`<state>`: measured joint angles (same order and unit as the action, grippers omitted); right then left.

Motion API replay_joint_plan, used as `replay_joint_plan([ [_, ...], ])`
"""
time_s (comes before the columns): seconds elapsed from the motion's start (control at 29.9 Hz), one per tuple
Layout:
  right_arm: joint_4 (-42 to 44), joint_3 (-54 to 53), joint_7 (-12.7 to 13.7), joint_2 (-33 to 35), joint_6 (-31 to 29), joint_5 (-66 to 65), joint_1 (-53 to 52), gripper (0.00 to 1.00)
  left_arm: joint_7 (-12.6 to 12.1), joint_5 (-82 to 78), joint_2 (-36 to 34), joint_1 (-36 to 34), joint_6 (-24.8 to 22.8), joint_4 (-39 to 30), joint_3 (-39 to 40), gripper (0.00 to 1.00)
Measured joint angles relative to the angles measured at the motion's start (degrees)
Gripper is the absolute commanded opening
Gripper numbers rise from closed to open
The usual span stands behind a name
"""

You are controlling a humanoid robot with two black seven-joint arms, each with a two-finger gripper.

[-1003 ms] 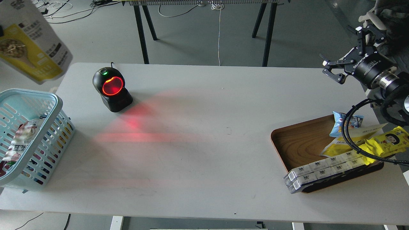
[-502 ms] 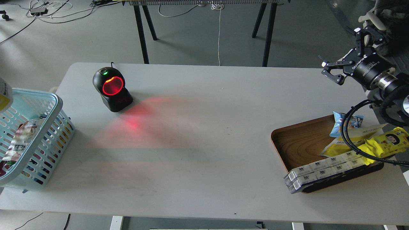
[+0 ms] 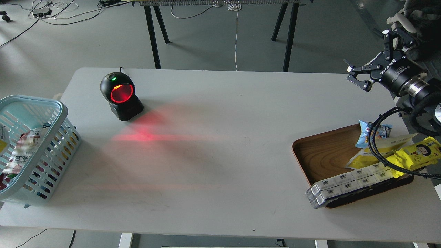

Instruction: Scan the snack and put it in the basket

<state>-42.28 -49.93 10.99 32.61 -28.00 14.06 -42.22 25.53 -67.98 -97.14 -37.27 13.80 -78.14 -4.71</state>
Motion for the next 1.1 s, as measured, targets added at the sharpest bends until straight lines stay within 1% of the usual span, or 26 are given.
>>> replay_joint_plan([
  [0.17, 0.06, 0.00, 0.00, 0.00, 0.00, 0.07, 0.00, 0.98, -0.12, 0.05, 1.60, 0.15, 1.85, 0.34, -2.84, 0.03],
  [0.23, 0.07, 0.00, 0.00, 0.00, 0.00, 0.07, 0.00, 0.98, -0.20, 0.10, 2.27, 0.17, 2.12, 0.95, -3.47, 0.07],
  [0.27, 0.08, 0.00, 0.00, 0.00, 0.00, 0.07, 0.01, 0.98, -0.21, 0.11, 2.58, 0.17, 2.19, 1.28, -3.59, 0.11],
  [0.33, 0.09, 0.00, 0.00, 0.00, 0.00, 0.07, 0.08, 0.98, -0.23, 0.30, 2.96, 0.17, 2.26, 1.98, -3.69, 0.26],
  [0.37, 0.09, 0.00, 0.00, 0.00, 0.00, 0.07, 0.10, 0.99, -0.23, 0.58, 3.12, 0.17, 2.30, 2.30, -3.71, 0.36],
  [0.43, 0.09, 0.00, 0.00, 0.00, 0.00, 0.07, 0.12, 0.99, -0.23, 1.41, 3.29, 0.18, 2.37, 2.65, -3.72, 0.67],
  [0.47, 0.09, 0.00, 0.00, 0.00, 0.00, 0.07, 0.12, 0.98, -0.21, 1.91, 3.32, 0.18, 2.46, 2.73, -3.72, 0.78],
  [0.5, 0.09, 0.00, 0.00, 0.00, 0.00, 0.07, 0.12, 0.98, -0.16, 2.30, 3.33, 0.18, 2.55, 2.78, -3.72, 0.82],
  [0.64, 0.02, 0.00, 0.00, 0.00, 0.00, 0.06, 0.13, 0.99, 0.10, 3.44, 3.17, 0.13, 2.84, 2.70, -3.42, 0.92],
  [0.77, -0.01, 0.00, 0.00, -0.03, 0.00, 0.04, 0.12, 0.98, 0.11, 3.66, 1.79, -0.67, 2.90, 2.40, -1.29, 0.94],
  [0.94, -0.24, 0.00, 0.00, -0.09, 0.00, 0.04, -0.28, 0.98, 0.01, 4.69, -0.50, -2.31, 2.20, 2.10, 6.77, 0.96],
  [1.1, -0.32, -0.01, 0.00, -0.34, 0.00, 0.04, -0.73, 0.98, -0.09, 11.92, 0.34, -5.60, -1.00, 2.10, 16.56, 0.96],
])
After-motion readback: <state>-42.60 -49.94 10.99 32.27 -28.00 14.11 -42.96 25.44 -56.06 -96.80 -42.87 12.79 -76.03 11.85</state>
